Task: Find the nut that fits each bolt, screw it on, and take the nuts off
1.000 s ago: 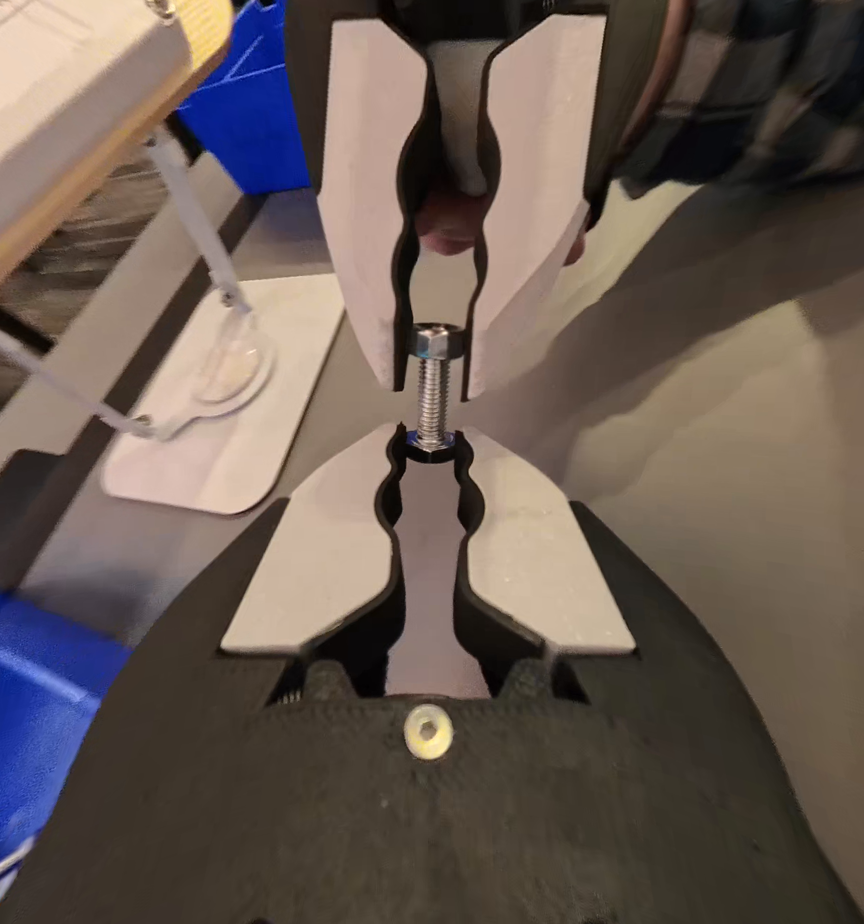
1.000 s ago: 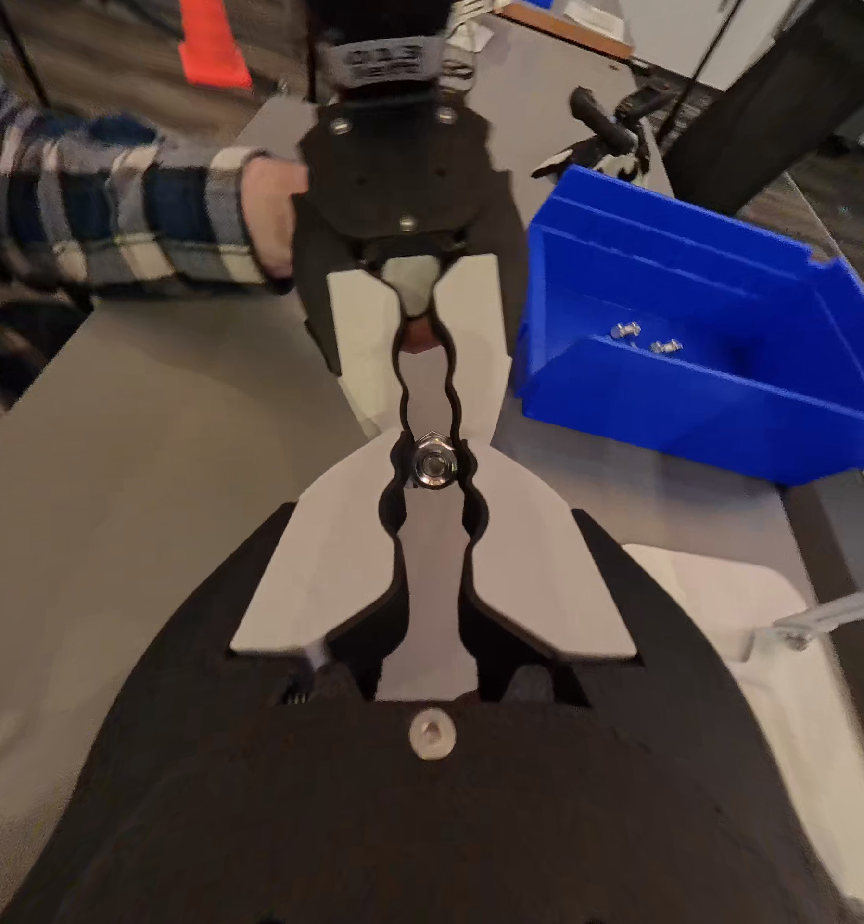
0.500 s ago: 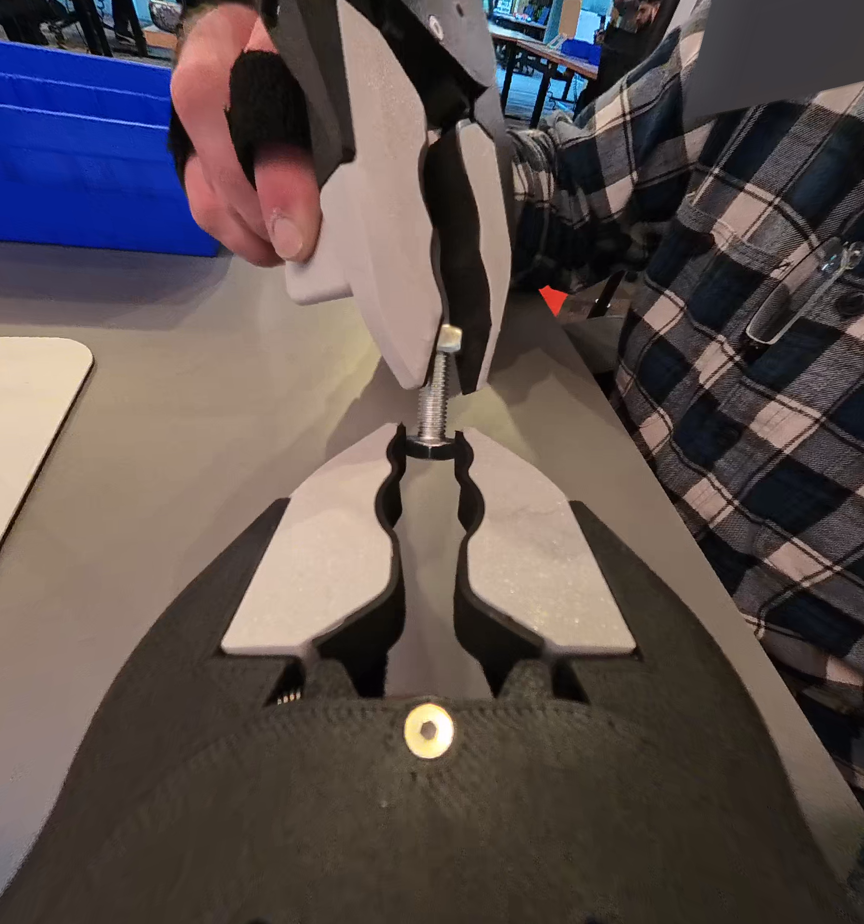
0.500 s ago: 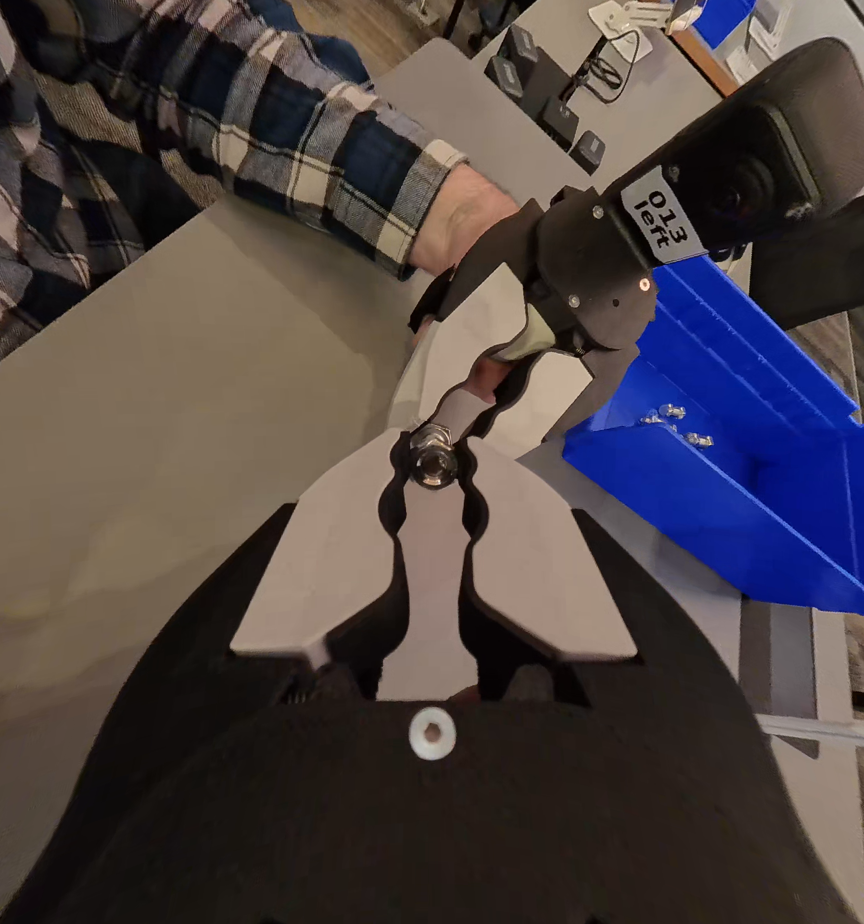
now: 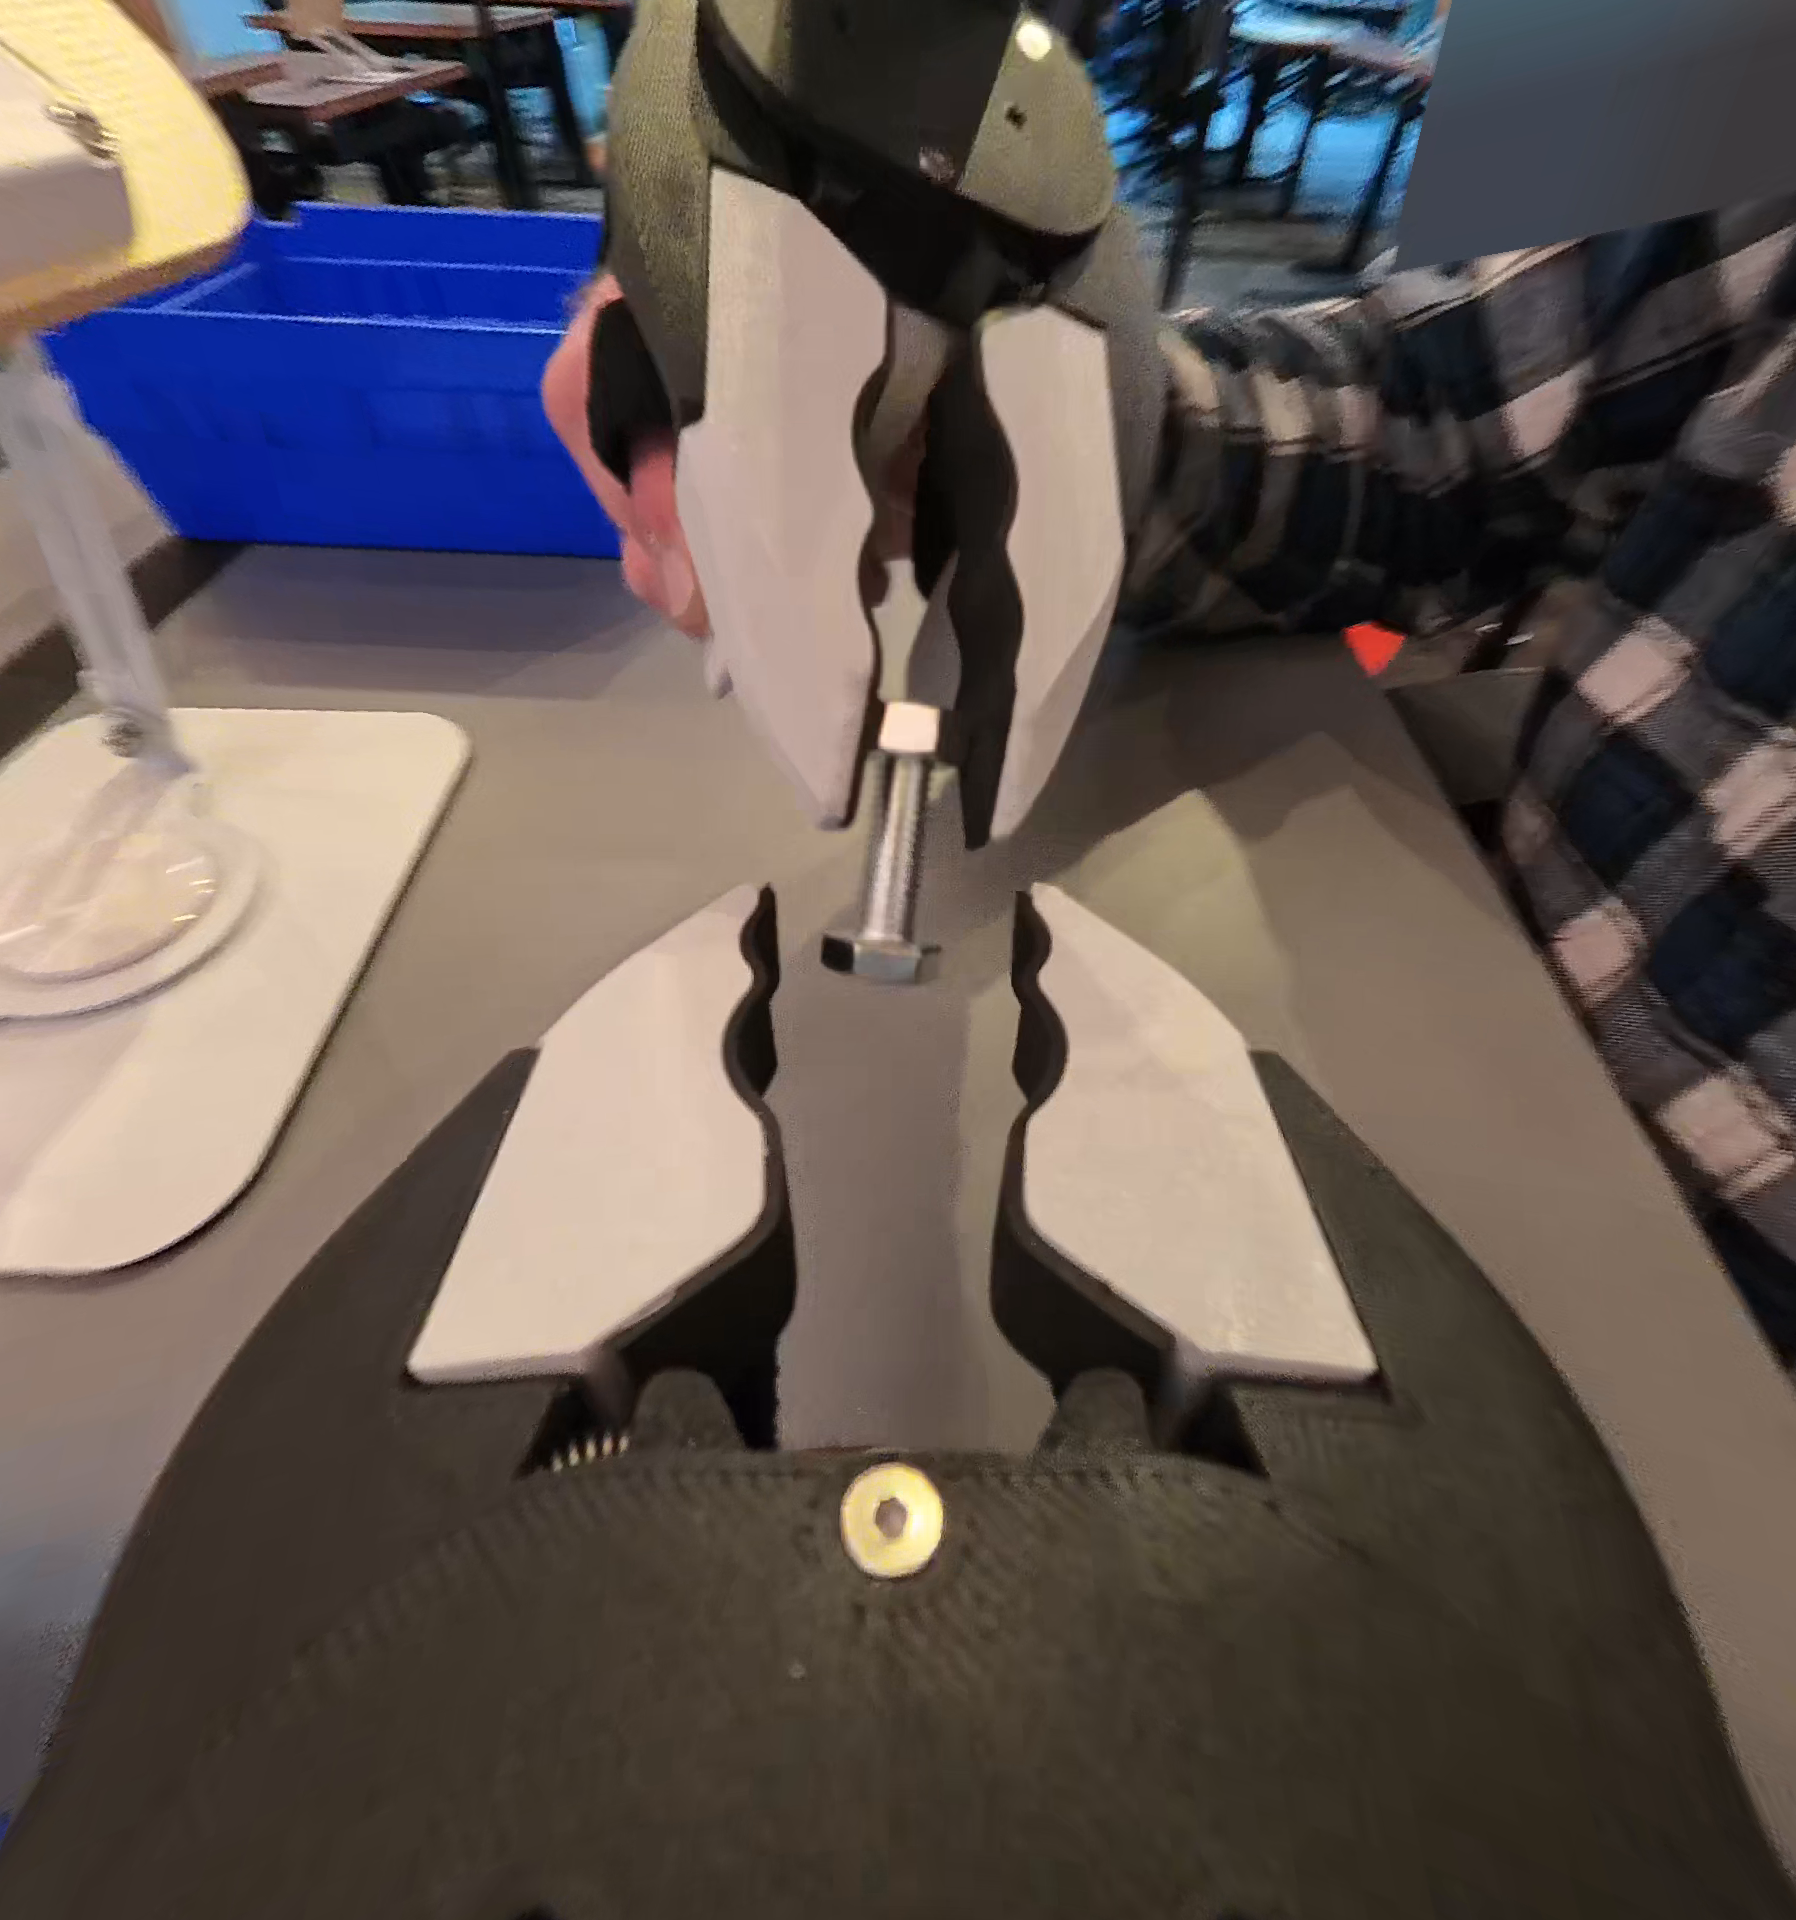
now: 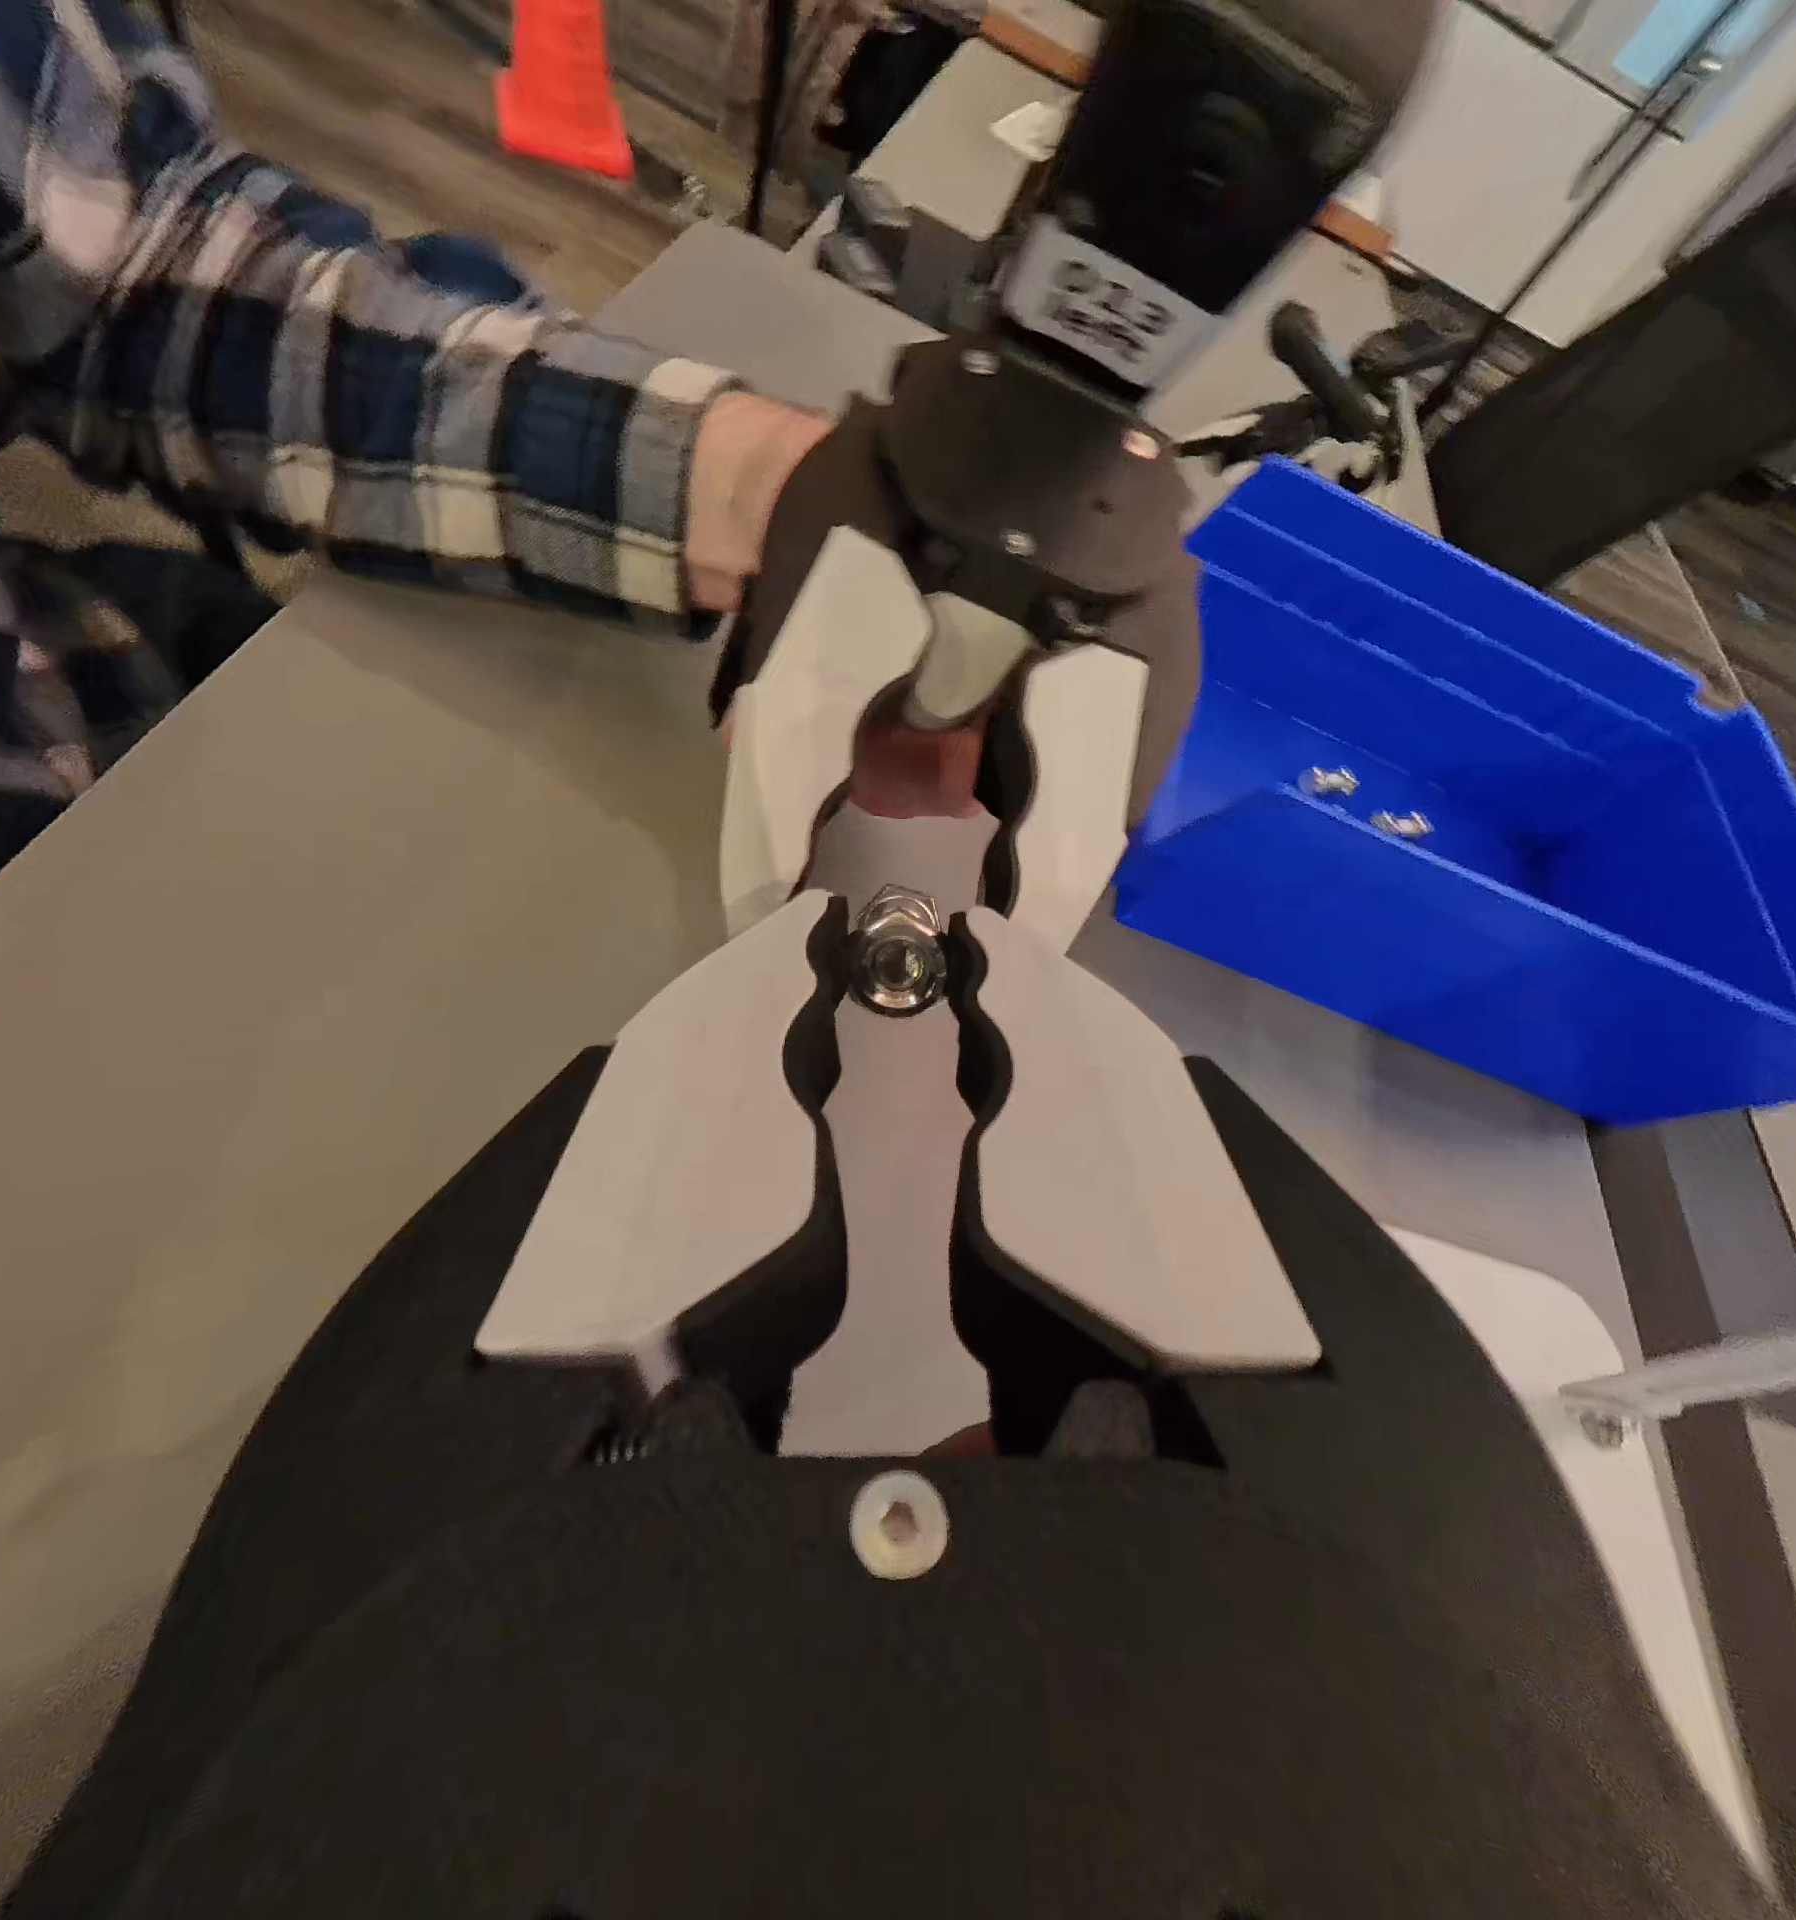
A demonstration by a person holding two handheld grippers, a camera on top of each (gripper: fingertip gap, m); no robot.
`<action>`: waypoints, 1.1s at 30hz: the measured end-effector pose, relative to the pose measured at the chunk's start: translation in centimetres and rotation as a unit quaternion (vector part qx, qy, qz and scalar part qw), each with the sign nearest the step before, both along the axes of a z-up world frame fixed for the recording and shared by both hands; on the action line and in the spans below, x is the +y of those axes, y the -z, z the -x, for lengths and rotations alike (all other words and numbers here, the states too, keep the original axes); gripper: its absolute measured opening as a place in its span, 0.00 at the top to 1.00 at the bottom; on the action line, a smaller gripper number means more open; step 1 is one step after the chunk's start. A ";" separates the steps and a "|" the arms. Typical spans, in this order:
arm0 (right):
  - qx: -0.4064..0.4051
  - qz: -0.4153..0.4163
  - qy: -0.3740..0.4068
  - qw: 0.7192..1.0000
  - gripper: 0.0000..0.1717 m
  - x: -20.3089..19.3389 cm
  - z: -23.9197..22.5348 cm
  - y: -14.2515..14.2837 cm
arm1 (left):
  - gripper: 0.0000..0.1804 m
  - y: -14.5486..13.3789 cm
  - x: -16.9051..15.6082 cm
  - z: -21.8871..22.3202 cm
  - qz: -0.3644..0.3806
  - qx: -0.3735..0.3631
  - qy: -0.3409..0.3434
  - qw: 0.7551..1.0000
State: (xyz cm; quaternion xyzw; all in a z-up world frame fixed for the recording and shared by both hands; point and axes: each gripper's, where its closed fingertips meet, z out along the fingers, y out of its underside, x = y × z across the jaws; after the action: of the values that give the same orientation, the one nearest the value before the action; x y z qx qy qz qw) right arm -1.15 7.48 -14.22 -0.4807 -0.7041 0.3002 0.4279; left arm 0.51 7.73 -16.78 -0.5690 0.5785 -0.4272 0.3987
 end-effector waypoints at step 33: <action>0.146 0.309 0.194 0.920 0.89 5.8 -1.6 1.9 | 0.90 1.7 6.1 -0.4 -0.274 0.126 -0.218 0.928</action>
State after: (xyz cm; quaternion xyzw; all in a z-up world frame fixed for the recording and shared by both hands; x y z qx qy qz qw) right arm 0.42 13.25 -16.10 -0.6670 -0.3993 0.4808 0.4057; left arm 0.92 13.83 -18.49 -0.5991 0.5800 -0.0792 0.5463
